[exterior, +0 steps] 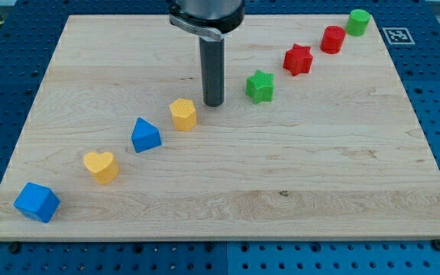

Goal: Slide the yellow heart towards the center left

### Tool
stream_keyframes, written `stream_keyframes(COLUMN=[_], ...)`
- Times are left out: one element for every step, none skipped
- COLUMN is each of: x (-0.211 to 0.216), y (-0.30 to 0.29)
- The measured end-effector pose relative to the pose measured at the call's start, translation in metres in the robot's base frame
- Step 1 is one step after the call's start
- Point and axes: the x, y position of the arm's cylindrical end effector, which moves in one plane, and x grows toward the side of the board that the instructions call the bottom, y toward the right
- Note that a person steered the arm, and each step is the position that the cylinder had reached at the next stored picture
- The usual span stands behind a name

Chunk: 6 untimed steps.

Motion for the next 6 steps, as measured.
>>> stream_keyframes(x=[0.025,0.036,0.044,0.032,0.016,0.008], y=[0.000,-0.007,-0.014,-0.032,-0.065,-0.118])
